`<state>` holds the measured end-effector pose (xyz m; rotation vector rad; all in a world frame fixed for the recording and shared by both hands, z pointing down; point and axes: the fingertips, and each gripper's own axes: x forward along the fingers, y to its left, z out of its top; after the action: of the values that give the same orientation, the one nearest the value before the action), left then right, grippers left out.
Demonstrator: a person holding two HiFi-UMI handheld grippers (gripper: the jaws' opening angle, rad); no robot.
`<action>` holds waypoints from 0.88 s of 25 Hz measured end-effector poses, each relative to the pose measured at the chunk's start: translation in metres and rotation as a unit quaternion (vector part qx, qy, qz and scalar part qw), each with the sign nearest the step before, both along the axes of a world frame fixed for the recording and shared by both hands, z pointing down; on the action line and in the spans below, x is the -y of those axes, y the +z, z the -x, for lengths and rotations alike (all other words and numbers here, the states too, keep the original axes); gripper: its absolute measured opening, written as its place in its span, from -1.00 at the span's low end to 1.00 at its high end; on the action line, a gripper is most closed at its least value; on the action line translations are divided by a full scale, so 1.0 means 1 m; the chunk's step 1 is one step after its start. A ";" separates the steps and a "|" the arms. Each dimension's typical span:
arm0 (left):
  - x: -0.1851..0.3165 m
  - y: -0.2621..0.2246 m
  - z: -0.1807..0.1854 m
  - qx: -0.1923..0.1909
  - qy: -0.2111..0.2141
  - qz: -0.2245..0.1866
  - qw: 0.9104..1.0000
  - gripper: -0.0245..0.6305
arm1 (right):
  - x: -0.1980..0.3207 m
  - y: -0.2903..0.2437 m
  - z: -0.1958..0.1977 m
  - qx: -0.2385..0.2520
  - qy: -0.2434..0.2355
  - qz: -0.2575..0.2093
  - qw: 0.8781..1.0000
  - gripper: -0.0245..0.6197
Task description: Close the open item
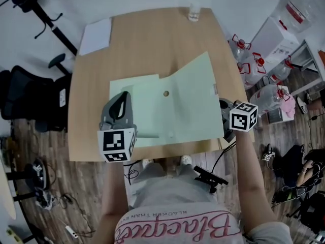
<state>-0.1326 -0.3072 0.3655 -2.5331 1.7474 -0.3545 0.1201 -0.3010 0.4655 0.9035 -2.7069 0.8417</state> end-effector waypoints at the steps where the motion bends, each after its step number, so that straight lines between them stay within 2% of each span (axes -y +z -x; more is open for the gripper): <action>1: 0.000 -0.001 0.004 -0.001 -0.001 -0.002 1.000 -0.88 | 0.000 -0.001 0.005 -0.002 -0.004 -0.001 1.000 -0.92; 22: 0.013 -0.002 0.091 -0.014 -0.020 -0.005 1.000 -0.88 | 0.014 -0.010 0.095 -0.023 -0.035 -0.016 0.999 -0.92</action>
<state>-0.2234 -0.3200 0.3639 -2.5122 1.8078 -0.3119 0.0247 -0.3154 0.4552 0.8175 -2.7035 0.7556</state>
